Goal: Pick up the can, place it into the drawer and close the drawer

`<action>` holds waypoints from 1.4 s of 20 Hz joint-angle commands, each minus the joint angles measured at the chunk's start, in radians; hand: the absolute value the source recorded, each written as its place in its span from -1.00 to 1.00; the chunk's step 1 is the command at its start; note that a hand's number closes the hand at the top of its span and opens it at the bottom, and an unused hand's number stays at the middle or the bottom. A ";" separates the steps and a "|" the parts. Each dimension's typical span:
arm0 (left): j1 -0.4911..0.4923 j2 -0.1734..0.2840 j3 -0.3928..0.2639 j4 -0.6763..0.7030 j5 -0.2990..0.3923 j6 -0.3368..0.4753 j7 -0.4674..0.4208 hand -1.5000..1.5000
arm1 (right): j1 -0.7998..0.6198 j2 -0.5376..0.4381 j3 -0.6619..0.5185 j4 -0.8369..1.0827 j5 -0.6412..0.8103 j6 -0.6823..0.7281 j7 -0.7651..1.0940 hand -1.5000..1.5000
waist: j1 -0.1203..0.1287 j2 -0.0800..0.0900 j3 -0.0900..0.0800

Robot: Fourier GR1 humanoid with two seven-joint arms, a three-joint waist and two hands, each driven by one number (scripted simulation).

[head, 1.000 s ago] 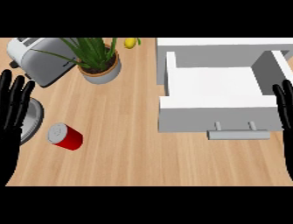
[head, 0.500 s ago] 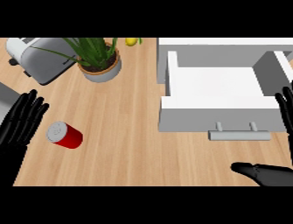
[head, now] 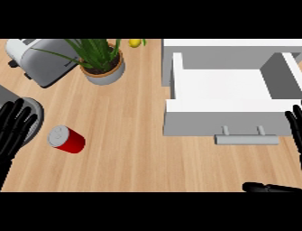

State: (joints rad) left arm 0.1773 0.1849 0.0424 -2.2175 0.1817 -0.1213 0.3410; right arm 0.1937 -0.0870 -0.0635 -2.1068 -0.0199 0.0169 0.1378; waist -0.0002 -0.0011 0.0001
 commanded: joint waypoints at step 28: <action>-0.154 -0.095 0.091 0.537 -0.183 -0.015 -0.315 -1.00 | 0.106 0.012 -0.150 0.079 -0.066 0.178 -0.171 -1.00 | -0.005 0.001 0.000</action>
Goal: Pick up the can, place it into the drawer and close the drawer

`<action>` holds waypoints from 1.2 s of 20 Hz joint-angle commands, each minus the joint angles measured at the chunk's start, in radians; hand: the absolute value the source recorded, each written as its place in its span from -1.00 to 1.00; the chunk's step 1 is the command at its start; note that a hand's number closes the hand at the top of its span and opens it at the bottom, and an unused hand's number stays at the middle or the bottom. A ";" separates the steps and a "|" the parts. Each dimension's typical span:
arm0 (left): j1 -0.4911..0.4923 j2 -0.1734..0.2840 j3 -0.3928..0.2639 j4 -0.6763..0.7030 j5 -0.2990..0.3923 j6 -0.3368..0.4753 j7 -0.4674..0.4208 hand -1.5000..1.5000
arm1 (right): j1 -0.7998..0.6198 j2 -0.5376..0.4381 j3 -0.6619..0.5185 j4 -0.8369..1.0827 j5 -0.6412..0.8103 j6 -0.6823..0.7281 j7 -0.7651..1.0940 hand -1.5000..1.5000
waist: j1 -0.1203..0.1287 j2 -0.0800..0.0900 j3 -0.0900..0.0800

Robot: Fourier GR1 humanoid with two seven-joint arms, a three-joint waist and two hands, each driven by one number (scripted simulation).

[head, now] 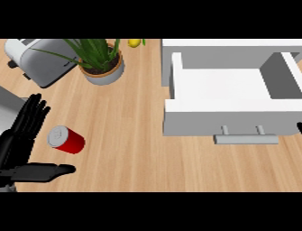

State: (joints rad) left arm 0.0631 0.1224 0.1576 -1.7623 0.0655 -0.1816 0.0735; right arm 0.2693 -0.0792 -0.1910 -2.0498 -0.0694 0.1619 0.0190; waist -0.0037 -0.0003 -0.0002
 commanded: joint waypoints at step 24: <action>0.010 0.050 0.085 0.469 -0.081 -0.055 -0.400 -1.00 | -0.031 0.064 -0.002 0.058 0.074 0.016 -0.058 -1.00 | 0.003 0.000 0.000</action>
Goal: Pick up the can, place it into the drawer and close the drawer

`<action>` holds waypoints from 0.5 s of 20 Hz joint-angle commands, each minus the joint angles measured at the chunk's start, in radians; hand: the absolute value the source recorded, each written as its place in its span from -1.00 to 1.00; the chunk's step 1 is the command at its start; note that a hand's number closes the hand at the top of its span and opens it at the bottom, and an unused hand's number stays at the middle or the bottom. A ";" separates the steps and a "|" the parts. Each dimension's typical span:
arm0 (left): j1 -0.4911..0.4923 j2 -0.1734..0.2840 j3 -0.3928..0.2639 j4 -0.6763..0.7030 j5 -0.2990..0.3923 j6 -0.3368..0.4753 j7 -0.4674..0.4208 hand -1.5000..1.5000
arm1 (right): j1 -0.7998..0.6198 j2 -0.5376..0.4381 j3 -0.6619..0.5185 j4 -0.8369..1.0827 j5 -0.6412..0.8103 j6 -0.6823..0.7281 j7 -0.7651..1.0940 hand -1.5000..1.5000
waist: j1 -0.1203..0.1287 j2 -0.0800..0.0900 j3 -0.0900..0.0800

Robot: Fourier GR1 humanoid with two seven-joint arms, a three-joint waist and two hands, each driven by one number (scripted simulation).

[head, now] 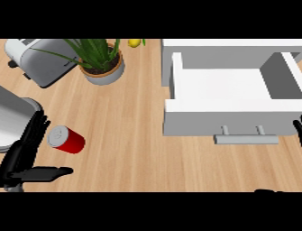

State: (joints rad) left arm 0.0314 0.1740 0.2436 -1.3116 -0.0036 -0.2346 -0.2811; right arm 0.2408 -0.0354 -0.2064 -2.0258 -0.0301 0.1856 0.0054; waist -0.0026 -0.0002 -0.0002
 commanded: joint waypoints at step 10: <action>-0.055 0.081 0.065 0.217 0.025 -0.048 -0.108 -1.00 | 0.025 0.003 -0.038 -0.103 -0.035 0.009 0.066 -1.00 | -0.001 0.000 0.000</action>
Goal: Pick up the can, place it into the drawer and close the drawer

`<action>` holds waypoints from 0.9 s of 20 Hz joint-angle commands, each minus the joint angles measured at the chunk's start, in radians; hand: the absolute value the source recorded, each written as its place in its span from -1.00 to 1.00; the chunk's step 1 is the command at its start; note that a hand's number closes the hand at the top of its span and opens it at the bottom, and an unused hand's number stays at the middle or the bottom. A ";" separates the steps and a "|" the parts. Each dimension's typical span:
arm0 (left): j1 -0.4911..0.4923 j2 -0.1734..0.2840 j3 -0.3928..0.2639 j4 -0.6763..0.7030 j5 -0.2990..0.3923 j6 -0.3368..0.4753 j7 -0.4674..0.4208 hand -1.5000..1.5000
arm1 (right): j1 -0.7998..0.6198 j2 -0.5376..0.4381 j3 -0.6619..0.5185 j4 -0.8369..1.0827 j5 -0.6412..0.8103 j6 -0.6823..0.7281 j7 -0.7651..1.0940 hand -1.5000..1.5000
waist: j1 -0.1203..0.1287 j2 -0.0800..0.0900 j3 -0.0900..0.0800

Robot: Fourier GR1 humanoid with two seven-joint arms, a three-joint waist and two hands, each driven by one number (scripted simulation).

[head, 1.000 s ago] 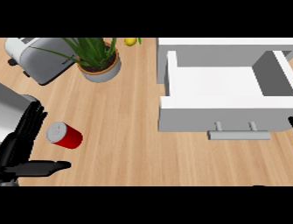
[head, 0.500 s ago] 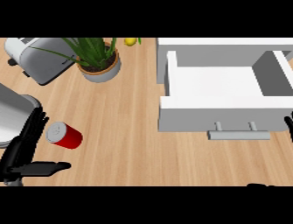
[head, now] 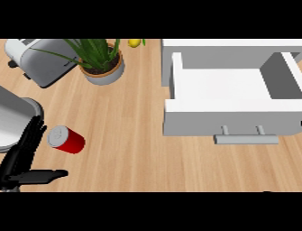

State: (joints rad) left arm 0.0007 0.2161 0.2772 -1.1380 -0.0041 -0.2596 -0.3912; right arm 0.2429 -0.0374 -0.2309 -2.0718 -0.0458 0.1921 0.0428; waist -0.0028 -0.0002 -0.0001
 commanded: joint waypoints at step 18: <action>-0.135 0.003 -0.016 0.328 -0.030 0.069 -0.155 -1.00 | -0.080 -0.018 -0.020 -0.013 -0.024 -0.008 0.092 -1.00 | 0.000 0.000 0.000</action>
State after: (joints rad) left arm -0.1301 0.2234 0.2709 -0.8651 -0.0189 -0.2121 -0.5100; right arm 0.2199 -0.0391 -0.2351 -2.1120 -0.0578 0.1903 0.1035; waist -0.0033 -0.0002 -0.0001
